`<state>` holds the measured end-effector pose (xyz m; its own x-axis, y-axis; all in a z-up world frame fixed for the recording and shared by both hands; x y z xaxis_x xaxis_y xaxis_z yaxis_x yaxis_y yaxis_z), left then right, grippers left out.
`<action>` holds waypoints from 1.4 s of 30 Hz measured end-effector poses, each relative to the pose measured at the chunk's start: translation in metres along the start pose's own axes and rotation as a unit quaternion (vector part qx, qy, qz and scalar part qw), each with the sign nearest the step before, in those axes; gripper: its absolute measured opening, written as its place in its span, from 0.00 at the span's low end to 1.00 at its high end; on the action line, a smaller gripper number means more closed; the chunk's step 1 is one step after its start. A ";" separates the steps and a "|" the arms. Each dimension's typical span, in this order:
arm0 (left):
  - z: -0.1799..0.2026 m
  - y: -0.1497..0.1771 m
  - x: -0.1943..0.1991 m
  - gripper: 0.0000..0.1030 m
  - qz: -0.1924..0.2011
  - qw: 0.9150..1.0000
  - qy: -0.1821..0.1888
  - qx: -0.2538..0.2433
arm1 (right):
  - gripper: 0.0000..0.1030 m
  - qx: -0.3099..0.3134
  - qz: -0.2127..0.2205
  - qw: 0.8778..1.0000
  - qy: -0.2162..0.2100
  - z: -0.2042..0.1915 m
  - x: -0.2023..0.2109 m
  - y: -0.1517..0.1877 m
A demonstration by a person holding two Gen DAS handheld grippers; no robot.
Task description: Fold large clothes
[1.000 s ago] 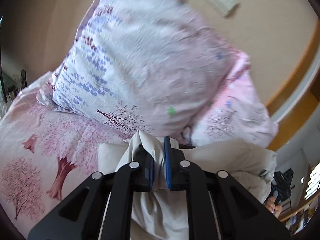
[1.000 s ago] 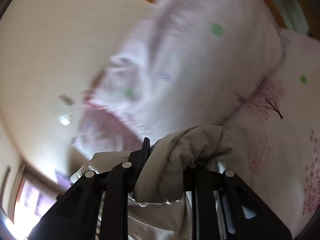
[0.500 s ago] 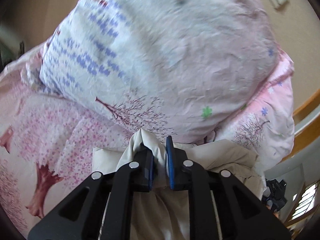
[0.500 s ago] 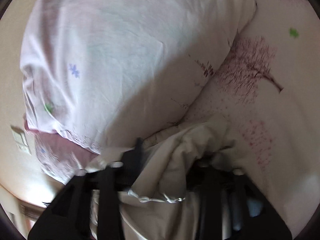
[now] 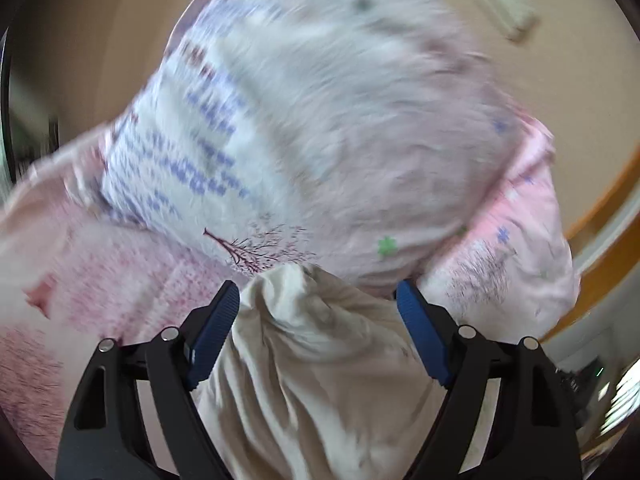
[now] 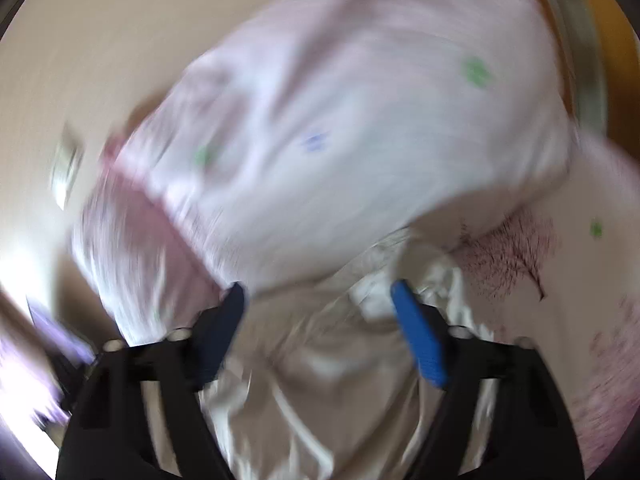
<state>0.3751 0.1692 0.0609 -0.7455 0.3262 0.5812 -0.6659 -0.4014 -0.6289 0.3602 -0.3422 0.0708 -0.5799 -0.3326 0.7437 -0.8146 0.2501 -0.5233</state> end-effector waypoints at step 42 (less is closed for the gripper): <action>0.041 0.085 0.023 0.78 -0.051 0.972 -0.151 -0.175 | 0.31 -0.031 -0.079 0.991 0.103 0.082 0.000 0.063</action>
<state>0.3020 0.1073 0.0423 -0.6678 0.0616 0.7418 -0.7443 -0.0473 -0.6661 0.3077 -0.4013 0.0032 -0.4247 -0.1802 0.8872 -0.8892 0.2670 -0.3715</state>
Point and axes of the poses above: each gripper's, at about its wrist camera, not at the fingertips, and x roughly against the way its jaws point, z to its right, y to its underside, the point moved 1 cm from there along -x, roughly the way its jaws point, and after that the axes turned 2 degrees about -x, right-handed, at the moved point
